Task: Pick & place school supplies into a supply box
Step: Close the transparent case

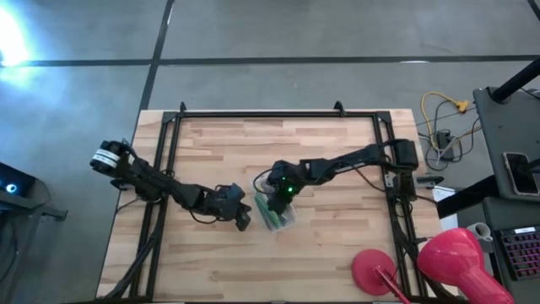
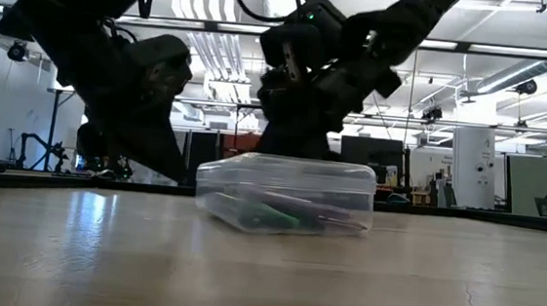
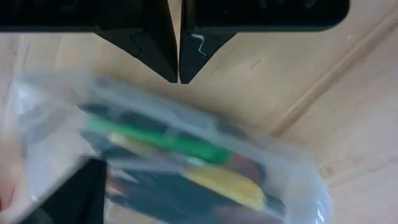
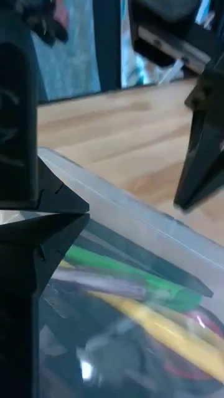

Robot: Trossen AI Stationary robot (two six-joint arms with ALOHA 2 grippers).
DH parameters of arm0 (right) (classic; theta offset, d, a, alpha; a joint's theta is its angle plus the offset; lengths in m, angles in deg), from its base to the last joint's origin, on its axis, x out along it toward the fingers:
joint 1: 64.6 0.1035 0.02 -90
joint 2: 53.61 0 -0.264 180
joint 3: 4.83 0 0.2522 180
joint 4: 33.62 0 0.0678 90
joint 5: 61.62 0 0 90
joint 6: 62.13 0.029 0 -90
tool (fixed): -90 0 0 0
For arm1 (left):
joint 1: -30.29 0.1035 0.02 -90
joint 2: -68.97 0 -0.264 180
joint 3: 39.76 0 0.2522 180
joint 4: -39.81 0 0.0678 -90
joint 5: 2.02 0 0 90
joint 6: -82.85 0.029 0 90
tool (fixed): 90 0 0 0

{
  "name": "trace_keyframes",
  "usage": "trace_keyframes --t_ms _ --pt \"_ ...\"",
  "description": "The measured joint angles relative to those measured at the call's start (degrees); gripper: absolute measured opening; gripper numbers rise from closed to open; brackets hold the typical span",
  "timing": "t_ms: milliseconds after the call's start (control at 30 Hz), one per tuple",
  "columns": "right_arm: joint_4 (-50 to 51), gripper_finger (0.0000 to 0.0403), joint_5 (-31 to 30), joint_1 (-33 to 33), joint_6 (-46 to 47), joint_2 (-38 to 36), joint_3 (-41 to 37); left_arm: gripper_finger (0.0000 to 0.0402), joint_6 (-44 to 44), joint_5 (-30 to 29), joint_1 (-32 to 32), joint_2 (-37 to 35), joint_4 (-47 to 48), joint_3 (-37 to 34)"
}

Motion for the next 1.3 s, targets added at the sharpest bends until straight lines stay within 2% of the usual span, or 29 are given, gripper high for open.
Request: trace_keyframes --t_ms 200,633,933,1300 --pt "-4.60 0.0008 1.42 1.14 2.85 1.73 -0.06 0.0000 -0.24 0.01 0.20 2.19 -4.41 -0.09" --pt "-4.40 0.0009 -0.44 0.94 3.14 0.87 -0.17 0.0000 1.74 2.36 -0.70 3.15 -9.11 0.00" --pt "-4.05 0.0009 -0.79 0.80 3.19 0.75 -0.17 0.0000 4.10 2.72 1.63 3.75 -9.83 -0.04" --pt "-2.04 0.0009 -0.84 0.78 2.67 0.57 -0.17 0.0000 4.91 2.19 2.87 10.66 -20.79 0.09"
